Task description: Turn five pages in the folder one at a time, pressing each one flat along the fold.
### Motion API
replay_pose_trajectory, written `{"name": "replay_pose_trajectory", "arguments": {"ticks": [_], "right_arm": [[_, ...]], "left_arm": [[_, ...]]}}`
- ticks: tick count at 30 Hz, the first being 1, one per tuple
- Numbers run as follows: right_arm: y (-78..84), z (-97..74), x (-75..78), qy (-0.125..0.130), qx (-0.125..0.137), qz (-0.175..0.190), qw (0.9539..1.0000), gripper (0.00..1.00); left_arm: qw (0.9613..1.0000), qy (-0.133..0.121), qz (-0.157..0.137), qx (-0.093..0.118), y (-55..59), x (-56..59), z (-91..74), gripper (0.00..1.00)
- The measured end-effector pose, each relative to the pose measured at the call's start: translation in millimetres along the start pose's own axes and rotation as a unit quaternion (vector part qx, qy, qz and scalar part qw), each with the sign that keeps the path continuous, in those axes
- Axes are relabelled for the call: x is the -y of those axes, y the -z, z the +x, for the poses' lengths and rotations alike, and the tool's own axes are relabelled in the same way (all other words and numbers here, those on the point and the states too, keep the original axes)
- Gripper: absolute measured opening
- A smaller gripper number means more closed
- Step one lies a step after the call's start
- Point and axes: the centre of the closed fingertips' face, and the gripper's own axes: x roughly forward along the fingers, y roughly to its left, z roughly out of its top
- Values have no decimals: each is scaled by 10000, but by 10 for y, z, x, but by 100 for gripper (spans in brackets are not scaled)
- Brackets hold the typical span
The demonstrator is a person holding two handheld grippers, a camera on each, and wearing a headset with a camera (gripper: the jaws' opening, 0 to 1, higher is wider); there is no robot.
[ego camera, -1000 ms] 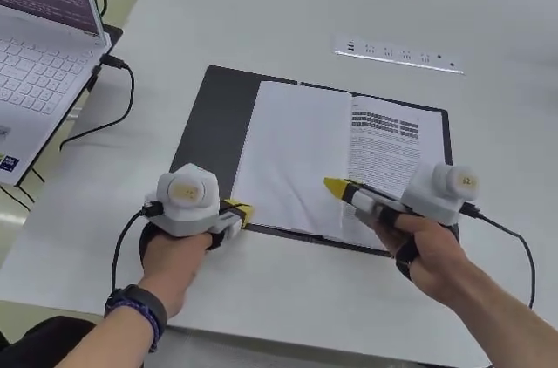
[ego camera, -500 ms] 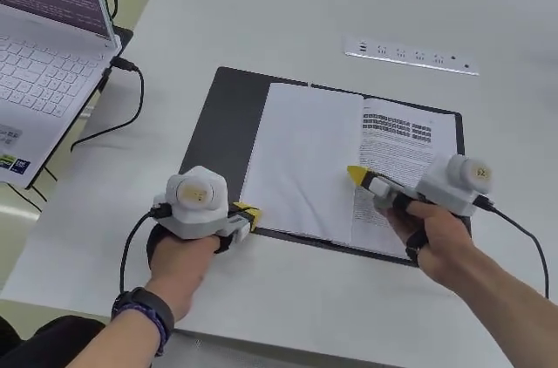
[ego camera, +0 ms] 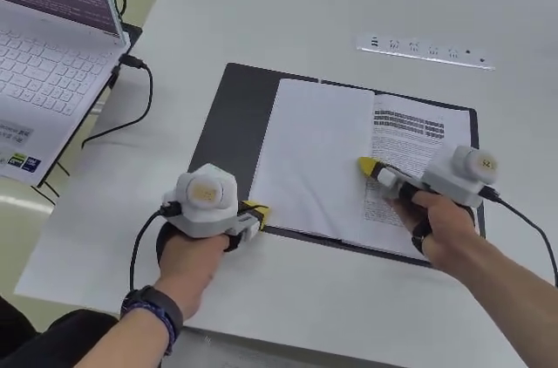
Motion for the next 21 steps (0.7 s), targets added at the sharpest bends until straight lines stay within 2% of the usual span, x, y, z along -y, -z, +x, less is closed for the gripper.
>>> {"name": "replay_pose_trajectory", "arguments": {"ticks": [9,14,21], "right_arm": [[-34,15,-4,-81,66,-58,9999,0],[-146,99,40,5,222,-75,9997,0],[-283,254,80,53,303,-48,9995,0]], "left_arm": [[10000,0,40,6,1,4,-3,0],[10000,9,69,-22,4,4,1,0],[9999,-7,106,-47,7,7,2,0]]}}
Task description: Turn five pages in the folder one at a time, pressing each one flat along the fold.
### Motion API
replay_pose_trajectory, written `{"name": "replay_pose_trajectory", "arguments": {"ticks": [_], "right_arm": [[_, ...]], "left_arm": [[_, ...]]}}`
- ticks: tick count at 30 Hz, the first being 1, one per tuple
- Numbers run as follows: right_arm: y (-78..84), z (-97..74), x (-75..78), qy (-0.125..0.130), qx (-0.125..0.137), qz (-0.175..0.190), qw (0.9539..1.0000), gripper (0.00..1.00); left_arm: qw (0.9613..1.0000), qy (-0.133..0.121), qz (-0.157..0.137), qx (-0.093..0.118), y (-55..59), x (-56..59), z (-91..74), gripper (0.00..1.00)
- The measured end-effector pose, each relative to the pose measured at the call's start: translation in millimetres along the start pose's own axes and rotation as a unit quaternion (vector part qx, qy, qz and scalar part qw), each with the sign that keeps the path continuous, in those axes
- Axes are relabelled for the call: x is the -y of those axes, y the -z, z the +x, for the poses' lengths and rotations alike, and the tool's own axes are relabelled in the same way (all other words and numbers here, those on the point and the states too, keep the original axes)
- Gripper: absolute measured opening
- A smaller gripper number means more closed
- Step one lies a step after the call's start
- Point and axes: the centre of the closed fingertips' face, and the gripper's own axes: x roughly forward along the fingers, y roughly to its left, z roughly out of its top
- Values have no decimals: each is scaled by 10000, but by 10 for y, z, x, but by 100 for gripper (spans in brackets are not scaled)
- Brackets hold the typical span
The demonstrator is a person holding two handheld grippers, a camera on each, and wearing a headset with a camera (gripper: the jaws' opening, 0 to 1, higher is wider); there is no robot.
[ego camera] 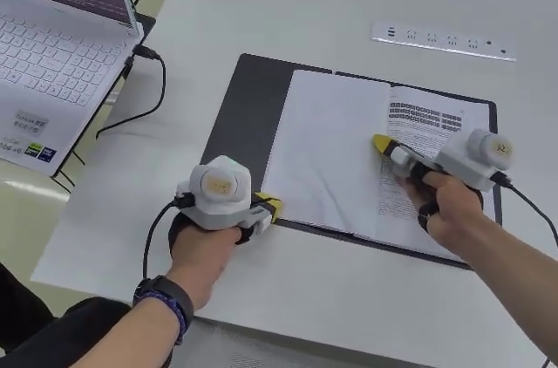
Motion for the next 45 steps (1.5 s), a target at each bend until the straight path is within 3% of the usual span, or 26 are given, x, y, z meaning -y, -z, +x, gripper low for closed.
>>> {"name": "replay_pose_trajectory", "arguments": {"ticks": [3,11,21,34,45], "right_arm": [[-60,56,31,33,38,-17,10000,0],[-184,166,-87,74,143,-54,9999,0],[-419,409,51,254,330,205,9989,0],[-572,477,18,394,595,446,9964,0],[-690,573,141,507,680,645,9943,0]], "left_arm": [[10000,7,4,-14,1,3,0,0],[10000,-3,-25,-21,-3,5,-3,0],[10000,-12,-21,-19,-8,4,-3,0],[10000,11,-68,-13,-5,-2,-2,0],[10000,19,-78,-5,-11,-9,5,0]]}}
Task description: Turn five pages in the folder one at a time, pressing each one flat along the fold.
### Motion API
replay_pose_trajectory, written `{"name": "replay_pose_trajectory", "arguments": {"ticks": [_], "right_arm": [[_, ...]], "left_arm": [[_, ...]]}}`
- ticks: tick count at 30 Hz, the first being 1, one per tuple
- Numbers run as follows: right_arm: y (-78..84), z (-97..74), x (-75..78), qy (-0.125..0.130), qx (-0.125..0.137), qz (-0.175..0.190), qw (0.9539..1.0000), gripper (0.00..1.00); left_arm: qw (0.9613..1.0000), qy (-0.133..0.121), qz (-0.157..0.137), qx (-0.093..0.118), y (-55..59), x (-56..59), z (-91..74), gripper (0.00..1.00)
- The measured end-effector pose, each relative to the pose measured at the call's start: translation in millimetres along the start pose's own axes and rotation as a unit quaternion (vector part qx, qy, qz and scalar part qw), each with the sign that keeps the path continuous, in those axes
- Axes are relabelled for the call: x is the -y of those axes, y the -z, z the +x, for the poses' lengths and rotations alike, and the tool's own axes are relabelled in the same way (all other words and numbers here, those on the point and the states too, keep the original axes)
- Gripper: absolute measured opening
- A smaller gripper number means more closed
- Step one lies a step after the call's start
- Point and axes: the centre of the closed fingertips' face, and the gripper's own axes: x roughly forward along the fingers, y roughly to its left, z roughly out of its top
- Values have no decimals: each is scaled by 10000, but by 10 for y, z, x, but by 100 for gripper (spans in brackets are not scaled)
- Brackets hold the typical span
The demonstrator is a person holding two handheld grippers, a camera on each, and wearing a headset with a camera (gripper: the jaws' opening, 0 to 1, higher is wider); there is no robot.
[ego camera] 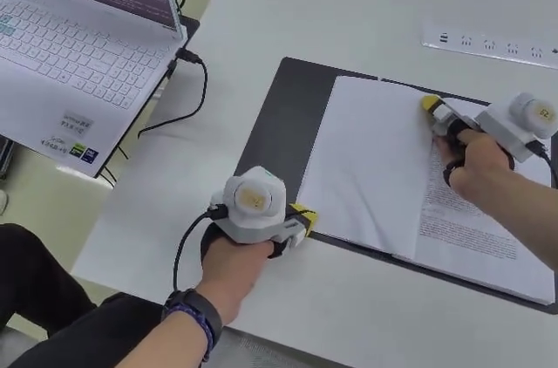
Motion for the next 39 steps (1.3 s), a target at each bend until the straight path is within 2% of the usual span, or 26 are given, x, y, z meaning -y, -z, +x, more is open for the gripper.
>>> {"name": "replay_pose_trajectory", "arguments": {"ticks": [4,7,14,23,28,34,39], "right_arm": [[-1,3,32,25,35,81,10000,0],[32,-35,31,30,19,9,10000,0],[208,-271,-52,-241,-147,-134,9995,0],[385,-510,-152,-417,-294,-260,9984,0],[432,-587,-170,-402,-325,-330,9981,0],[477,-652,-169,-379,-298,-181,9987,0],[567,-739,-201,-392,-420,-265,9980,0]], "left_arm": [[10000,7,-8,5,-3,1,-4,0],[10000,1,-33,29,-5,0,-5,0],[9999,8,-109,122,-5,4,-16,0],[9998,-28,-168,96,-1,6,-23,0],[9997,-49,-190,121,7,5,-21,0],[9995,-20,-255,168,10,-3,-19,0],[9994,-25,-291,205,8,-3,-19,0]]}}
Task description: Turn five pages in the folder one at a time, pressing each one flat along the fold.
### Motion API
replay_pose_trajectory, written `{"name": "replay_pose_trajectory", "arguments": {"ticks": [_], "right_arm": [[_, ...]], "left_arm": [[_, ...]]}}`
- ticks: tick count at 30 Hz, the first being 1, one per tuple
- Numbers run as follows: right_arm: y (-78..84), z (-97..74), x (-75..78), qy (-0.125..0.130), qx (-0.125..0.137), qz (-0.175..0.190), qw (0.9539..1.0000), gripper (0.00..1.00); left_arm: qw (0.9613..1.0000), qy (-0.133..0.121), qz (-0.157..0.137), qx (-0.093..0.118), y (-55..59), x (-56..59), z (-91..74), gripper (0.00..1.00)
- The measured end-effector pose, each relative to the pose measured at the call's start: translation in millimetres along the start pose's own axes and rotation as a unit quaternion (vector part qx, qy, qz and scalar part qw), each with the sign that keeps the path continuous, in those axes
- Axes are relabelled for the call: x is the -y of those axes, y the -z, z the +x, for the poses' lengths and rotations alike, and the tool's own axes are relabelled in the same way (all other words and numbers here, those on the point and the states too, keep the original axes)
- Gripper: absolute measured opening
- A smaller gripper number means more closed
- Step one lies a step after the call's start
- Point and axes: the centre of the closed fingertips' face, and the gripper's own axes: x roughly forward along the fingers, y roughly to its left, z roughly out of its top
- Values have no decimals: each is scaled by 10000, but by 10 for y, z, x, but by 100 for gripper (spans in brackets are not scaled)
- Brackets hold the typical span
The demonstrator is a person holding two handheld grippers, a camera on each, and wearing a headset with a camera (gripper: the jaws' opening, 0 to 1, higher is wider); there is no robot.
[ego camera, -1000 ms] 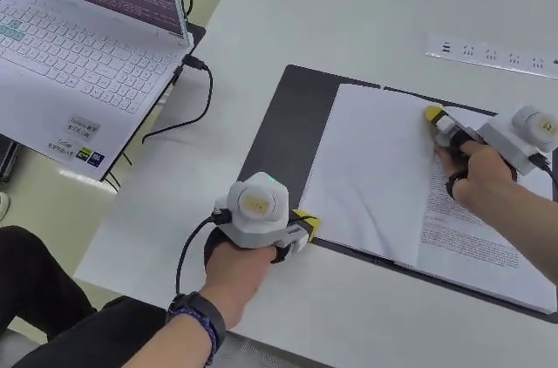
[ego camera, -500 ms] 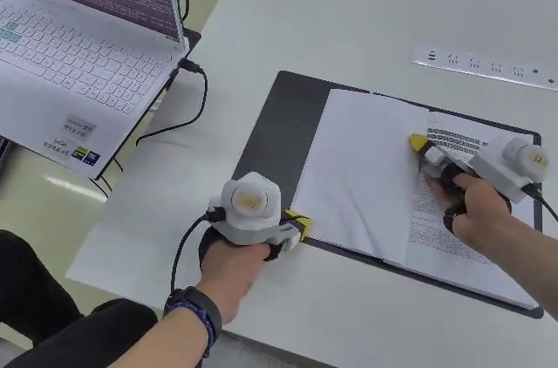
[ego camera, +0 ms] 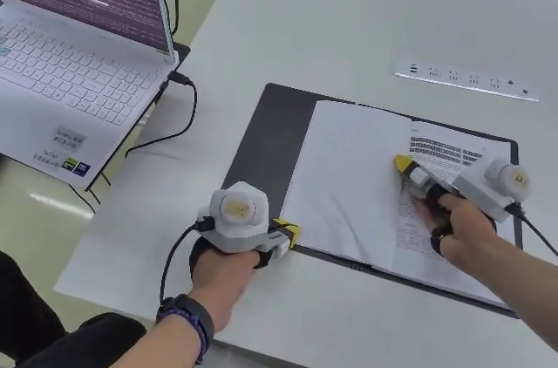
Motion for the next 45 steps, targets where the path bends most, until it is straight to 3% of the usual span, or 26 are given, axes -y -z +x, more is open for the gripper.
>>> {"name": "replay_pose_trajectory", "arguments": {"ticks": [9,14,19,24,28,45], "right_arm": [[127,-128,17,0,96,165,9998,0],[187,-166,12,-33,-16,90,10000,0],[384,-263,-67,-144,-169,40,9997,0],[456,-370,-75,-170,-17,206,9996,0],[502,-392,6,-260,-111,172,9995,0],[814,-669,-12,-328,-231,165,9991,0]], "left_arm": [[10000,2,8,42,1,3,-7,0],[10000,-27,28,59,4,7,-10,0],[9999,-42,57,72,6,11,-13,0],[9999,-75,72,71,1,2,-6,0],[9999,-78,87,54,4,5,-3,0],[9997,-121,160,112,11,8,-8,0]]}}
